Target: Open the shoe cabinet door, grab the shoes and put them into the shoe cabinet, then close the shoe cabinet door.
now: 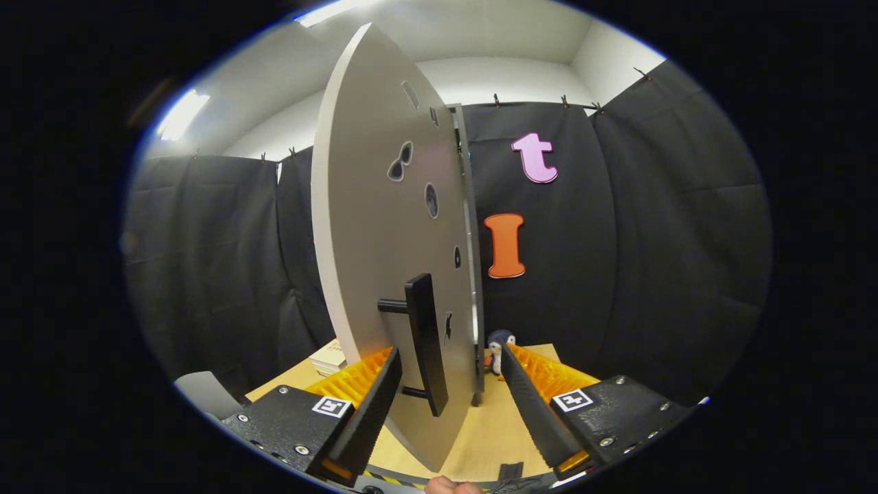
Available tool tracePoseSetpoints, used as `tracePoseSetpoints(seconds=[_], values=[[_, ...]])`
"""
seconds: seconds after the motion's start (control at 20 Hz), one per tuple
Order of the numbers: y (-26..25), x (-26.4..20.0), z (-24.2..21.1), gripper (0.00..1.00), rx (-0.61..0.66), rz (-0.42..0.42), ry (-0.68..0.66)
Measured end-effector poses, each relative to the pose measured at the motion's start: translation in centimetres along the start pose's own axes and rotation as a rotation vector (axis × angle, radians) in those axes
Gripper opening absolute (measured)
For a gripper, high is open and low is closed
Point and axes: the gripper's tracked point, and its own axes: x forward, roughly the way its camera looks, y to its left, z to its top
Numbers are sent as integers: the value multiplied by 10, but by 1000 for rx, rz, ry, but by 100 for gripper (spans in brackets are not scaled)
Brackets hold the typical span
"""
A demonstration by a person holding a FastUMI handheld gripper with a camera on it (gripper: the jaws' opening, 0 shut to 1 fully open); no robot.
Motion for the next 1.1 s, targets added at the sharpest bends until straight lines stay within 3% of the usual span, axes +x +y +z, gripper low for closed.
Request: tracePoseSetpoints(seconds=[0.65, 1.1], values=[[119, 64, 2, 92, 25, 45, 32], [197, 154, 6, 94, -18, 38, 9]])
